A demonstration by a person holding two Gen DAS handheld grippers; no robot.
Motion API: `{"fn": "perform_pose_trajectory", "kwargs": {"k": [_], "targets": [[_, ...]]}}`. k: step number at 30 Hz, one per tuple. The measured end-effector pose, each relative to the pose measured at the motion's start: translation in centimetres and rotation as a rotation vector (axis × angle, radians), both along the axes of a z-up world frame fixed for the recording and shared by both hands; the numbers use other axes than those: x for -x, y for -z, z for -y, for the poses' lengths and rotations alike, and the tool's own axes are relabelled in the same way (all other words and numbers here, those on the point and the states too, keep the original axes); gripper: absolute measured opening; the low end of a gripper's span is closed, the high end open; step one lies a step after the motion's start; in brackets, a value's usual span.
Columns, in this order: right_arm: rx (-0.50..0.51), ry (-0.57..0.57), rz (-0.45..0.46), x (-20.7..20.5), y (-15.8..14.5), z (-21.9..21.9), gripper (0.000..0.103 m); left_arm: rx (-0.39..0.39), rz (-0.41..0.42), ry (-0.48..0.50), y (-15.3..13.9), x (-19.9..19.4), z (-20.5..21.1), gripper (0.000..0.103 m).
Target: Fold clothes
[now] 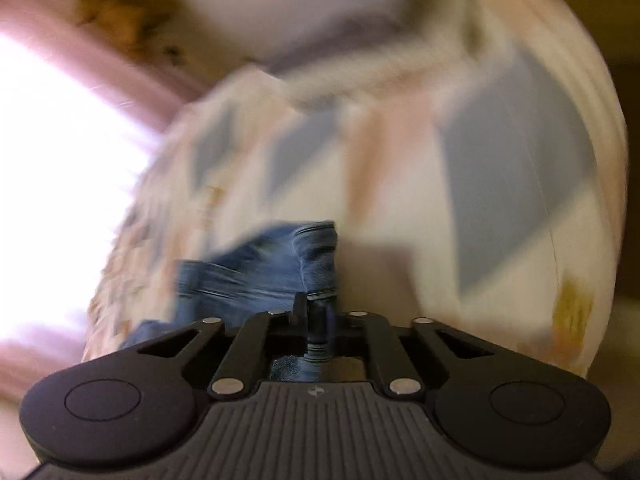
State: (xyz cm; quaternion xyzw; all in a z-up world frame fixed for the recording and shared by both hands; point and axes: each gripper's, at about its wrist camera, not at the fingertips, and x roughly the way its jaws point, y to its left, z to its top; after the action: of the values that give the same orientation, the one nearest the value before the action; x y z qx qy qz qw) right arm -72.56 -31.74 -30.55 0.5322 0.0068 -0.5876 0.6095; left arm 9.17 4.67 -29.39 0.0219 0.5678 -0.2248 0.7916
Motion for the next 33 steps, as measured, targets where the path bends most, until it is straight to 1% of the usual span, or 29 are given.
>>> {"fn": "perform_pose_trajectory", "kwargs": {"k": [2, 3, 5, 6, 7, 9, 11, 12, 13, 14, 15, 16, 17, 19, 20, 21, 22, 23, 24, 25, 26, 27, 29, 30, 31, 33], "targets": [[0.059, -0.060, -0.052, 0.2, -3.4, 0.0, 0.005, 0.036, 0.018, 0.025, -2.7, 0.9, -1.0, 0.004], [0.077, -0.073, -0.078, 0.3, -4.7, -0.1, 0.005, 0.036, 0.024, 0.041, -3.5, 1.6, -1.5, 0.003], [0.085, -0.067, -0.092, 1.1, -5.7, -0.2, 0.005, 0.021, 0.035, 0.073, -4.2, 3.0, -2.5, 0.004], [0.084, -0.061, -0.095, 1.5, -5.8, -0.3, 0.005, 0.006, 0.036, 0.084, -3.9, 3.5, -2.8, 0.004], [0.080, -0.055, -0.100, 1.9, -5.9, -0.4, 0.005, -0.017, 0.030, 0.088, -2.9, 4.0, -3.1, 0.004], [0.020, -0.027, -0.123, 2.2, -3.6, -0.9, 0.005, -0.094, 0.015, 0.111, 0.3, 4.6, -3.1, 0.006], [-0.091, 0.014, -0.122, 2.4, -0.1, -1.3, 0.007, -0.151, -0.007, 0.122, 2.6, 4.9, -2.9, 0.009], [-0.152, 0.044, -0.123, 2.5, 1.6, -1.7, 0.011, -0.173, -0.019, 0.124, 3.6, 4.9, -2.8, 0.009], [-0.197, 0.064, -0.116, 2.5, 2.8, -2.1, 0.018, -0.188, -0.026, 0.133, 3.8, 5.0, -2.9, 0.010], [-0.229, 0.089, -0.119, 2.4, 3.2, -2.4, 0.024, -0.196, -0.027, 0.149, 3.2, 5.1, -3.1, 0.017], [-0.257, 0.115, -0.123, 2.3, 3.6, -2.8, 0.043, -0.203, -0.028, 0.165, 2.6, 5.1, -3.4, 0.023], [-0.261, 0.139, -0.140, 2.1, 3.2, -3.1, 0.053, -0.214, -0.031, 0.173, 1.9, 5.1, -3.7, 0.030], [-0.263, 0.156, -0.181, 1.9, 2.5, -3.3, 0.055, -0.228, -0.038, 0.172, 1.1, 5.0, -4.2, 0.029], [-0.267, 0.214, -0.317, 0.9, 0.5, -3.5, 0.056, -0.248, -0.054, 0.163, -0.5, 4.5, -5.0, 0.028], [-0.240, 0.229, -0.368, 0.2, -0.8, -3.5, 0.057, -0.236, -0.060, 0.152, -1.5, 4.1, -4.9, 0.028], [-0.179, 0.228, -0.381, -0.8, -2.2, -3.6, 0.057, -0.212, -0.047, 0.152, -2.3, 3.7, -4.1, 0.028], [-0.119, 0.211, -0.354, -1.7, -3.2, -3.6, 0.057, -0.186, -0.026, 0.163, -2.9, 3.2, -2.7, 0.028], [-0.060, 0.175, -0.297, -3.2, -4.1, -3.5, 0.057, -0.157, -0.008, 0.176, -3.1, 2.7, -1.3, 0.028], [-0.014, 0.119, -0.222, -5.0, -4.6, -3.0, 0.057, -0.111, -0.006, 0.195, -2.9, 1.8, 0.7, 0.028], [0.015, 0.055, -0.156, -7.1, -4.7, -2.3, 0.057, -0.049, -0.016, 0.217, -2.5, 0.8, 3.3, 0.028], [0.027, -0.014, -0.093, -9.6, -4.6, -1.4, 0.057, 0.012, -0.029, 0.239, -2.0, -0.2, 6.2, 0.028], [0.023, -0.079, -0.026, -12.2, -4.2, -0.4, 0.057, 0.072, -0.048, 0.261, -1.3, -1.4, 9.5, 0.028], [-0.008, -0.138, 0.137, -17.2, -2.6, 1.4, 0.056, 0.184, -0.092, 0.281, 0.1, -3.4, 16.5, 0.028], [-0.028, -0.150, 0.231, -19.7, -1.4, 2.1, 0.056, 0.234, -0.113, 0.285, 0.7, -4.3, 20.1, 0.028], [-0.049, -0.155, 0.305, -22.0, -0.3, 2.5, 0.056, 0.270, -0.127, 0.287, 1.1, -5.1, 23.5, 0.028], [-0.107, -0.128, 0.411, -26.8, 1.9, 3.5, 0.056, 0.312, -0.133, 0.298, 1.9, -6.8, 29.2, 0.028]]}}
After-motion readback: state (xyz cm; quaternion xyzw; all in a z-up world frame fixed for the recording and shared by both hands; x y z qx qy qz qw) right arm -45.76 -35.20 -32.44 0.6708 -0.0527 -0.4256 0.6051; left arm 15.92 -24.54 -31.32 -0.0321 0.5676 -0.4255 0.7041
